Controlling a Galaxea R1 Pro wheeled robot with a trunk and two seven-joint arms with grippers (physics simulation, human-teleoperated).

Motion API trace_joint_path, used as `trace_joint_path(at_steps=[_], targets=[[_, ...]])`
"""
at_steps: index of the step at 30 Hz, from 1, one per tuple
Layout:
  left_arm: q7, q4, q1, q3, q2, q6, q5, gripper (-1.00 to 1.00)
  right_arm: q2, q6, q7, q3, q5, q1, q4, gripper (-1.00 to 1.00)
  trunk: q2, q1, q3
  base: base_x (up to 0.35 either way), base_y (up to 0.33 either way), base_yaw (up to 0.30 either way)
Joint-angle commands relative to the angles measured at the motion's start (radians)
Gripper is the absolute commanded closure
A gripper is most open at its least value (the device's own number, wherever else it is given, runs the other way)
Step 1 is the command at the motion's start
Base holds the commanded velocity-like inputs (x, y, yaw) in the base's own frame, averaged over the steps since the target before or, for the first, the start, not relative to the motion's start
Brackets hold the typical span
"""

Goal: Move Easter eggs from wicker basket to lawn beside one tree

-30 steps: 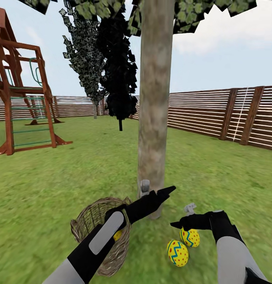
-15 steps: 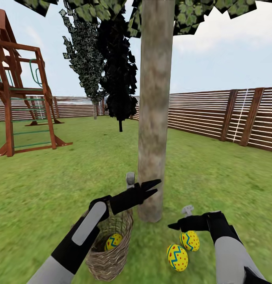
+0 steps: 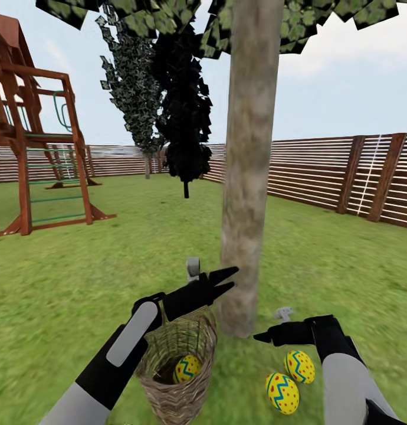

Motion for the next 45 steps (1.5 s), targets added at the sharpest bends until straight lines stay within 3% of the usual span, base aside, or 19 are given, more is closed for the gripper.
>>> trace_joint_path(at_steps=[1, 26, 38, 45], targets=[[-0.002, 0.0, -0.001, 0.0, 0.001, 0.004, 0.007, -1.0, 0.002, 0.009, 0.006, -0.007, 0.005, -0.001, -0.003, -1.0, 0.007, -0.004, 0.002, 0.0, 0.299, 0.26], [-0.001, 0.001, -0.001, 0.0, 0.003, 0.003, 0.01, -1.0, 0.004, 0.009, -0.004, -0.007, 0.005, -0.001, -0.001, -1.0, 0.182, -0.1, 0.08, 0.0, 0.259, 0.282], [-0.001, 0.002, -0.001, 0.0, 0.001, 0.001, 0.01, -1.0, 0.005, 0.008, -0.007, -0.008, 0.005, -0.001, 0.001, -1.0, 0.266, -0.146, 0.128, 0.0, 0.002, -0.181], [-0.008, 0.001, 0.0, 0.004, 0.009, -0.008, 0.009, -1.0, 0.007, 0.004, -0.153, -0.005, 0.01, -0.001, 0.016, -1.0, 0.28, -0.154, 0.138, 0.0, 0.0, -0.139]])
